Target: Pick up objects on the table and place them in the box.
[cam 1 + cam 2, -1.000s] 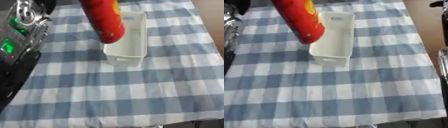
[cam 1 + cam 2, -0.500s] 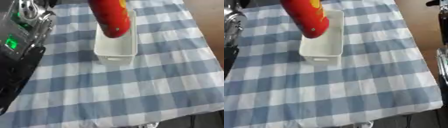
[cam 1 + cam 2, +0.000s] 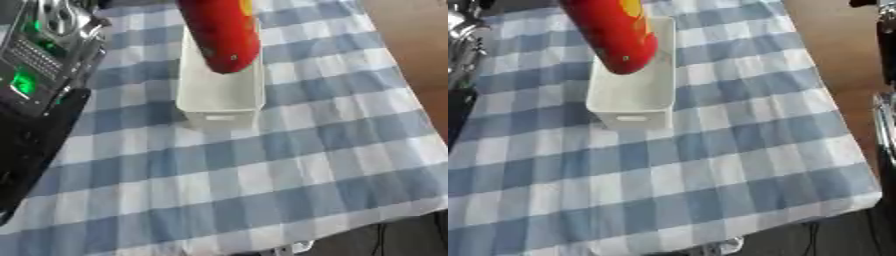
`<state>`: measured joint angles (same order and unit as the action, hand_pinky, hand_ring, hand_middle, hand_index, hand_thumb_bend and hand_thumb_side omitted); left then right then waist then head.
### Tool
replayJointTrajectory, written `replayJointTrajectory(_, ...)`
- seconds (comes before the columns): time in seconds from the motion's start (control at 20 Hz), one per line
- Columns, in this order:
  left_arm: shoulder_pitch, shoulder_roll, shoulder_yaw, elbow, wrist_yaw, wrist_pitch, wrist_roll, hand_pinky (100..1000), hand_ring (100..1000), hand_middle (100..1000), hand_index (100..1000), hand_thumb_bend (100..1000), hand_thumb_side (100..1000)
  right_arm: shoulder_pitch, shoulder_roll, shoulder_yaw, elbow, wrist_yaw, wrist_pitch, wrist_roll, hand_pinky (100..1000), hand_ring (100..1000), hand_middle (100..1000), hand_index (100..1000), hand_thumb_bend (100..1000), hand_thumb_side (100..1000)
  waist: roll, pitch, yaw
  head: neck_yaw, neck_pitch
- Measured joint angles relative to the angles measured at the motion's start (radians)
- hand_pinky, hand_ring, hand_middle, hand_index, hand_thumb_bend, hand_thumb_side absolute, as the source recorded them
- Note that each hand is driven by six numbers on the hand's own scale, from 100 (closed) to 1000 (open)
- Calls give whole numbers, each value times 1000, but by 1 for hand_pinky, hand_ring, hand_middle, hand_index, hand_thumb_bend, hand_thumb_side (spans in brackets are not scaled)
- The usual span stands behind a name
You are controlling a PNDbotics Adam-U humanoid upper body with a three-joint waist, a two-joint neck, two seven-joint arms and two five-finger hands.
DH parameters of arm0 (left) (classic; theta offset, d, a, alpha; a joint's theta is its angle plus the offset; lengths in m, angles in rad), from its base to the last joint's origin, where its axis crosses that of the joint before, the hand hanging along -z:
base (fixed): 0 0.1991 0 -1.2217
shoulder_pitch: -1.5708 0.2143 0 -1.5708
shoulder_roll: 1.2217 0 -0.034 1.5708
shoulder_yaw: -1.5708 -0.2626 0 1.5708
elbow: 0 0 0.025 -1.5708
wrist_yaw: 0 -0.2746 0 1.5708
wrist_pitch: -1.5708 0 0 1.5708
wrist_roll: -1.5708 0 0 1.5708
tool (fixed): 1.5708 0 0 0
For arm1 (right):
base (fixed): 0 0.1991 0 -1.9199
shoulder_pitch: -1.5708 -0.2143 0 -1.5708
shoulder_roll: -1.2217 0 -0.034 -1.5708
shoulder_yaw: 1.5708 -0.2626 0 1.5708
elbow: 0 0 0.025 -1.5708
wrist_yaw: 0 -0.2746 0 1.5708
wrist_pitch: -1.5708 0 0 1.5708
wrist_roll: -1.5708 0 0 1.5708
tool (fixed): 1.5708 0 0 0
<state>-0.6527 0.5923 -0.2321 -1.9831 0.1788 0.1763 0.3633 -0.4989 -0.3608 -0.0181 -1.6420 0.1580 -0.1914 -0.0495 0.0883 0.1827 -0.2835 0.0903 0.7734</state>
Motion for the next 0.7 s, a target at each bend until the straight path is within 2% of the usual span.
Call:
replayJointTrajectory(0.3,0,47,-4,0,-20,9,-38,100,159,277,472,507,405,0,0,0,0,-5,0,0,610,798,851,1000,100,865,3,3,-8,17,-3)
replayJointTrajectory(0.6,0,60,-6,0,-22,19,-52,100,228,337,507,497,459,-1,0,1,0,-6,0,3,610,798,851,1000,100,865,3,5,-14,24,-17)
replayJointTrajectory(0.7,0,60,-6,0,-25,21,-54,147,268,367,536,506,479,-3,0,2,0,-6,0,3,609,798,850,1000,100,865,3,9,-17,24,-19)
